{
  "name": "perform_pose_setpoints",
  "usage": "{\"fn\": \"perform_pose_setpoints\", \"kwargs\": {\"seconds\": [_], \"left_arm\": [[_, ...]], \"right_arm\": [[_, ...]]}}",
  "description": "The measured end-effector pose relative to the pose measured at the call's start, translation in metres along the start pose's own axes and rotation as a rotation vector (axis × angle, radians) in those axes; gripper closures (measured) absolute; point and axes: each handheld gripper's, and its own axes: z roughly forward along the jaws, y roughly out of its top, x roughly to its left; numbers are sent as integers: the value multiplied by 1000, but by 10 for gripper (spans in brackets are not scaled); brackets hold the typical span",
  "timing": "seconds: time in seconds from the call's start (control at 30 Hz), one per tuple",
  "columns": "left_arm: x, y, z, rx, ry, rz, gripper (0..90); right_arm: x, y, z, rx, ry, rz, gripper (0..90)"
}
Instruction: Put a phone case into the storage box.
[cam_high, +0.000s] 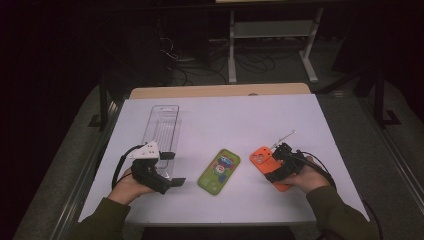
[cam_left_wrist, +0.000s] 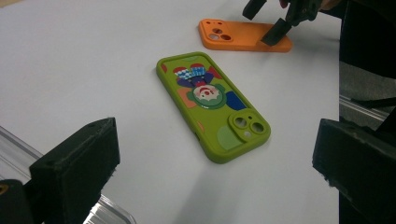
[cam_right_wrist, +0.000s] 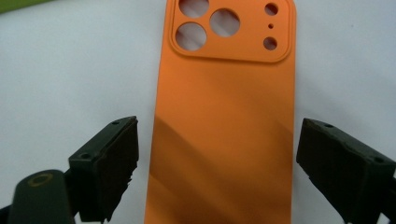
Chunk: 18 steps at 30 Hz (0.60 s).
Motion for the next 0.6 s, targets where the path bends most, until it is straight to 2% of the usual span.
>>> {"fn": "perform_pose_setpoints", "kwargs": {"seconds": [0.03, 0.2, 0.4, 0.6], "left_arm": [[0, 0, 0, -1, 1, 2, 4], [0, 0, 0, 4, 1, 4, 4], [0, 0, 0, 5, 2, 6, 4], [0, 0, 0, -2, 4, 3, 4]], "right_arm": [[0, -1, 2, 15, 10, 11, 122], [-1, -2, 5, 17, 0, 17, 118], [1, -4, 10, 35, -20, 0, 114], [0, -5, 12, 42, -10, 0, 111]]}}
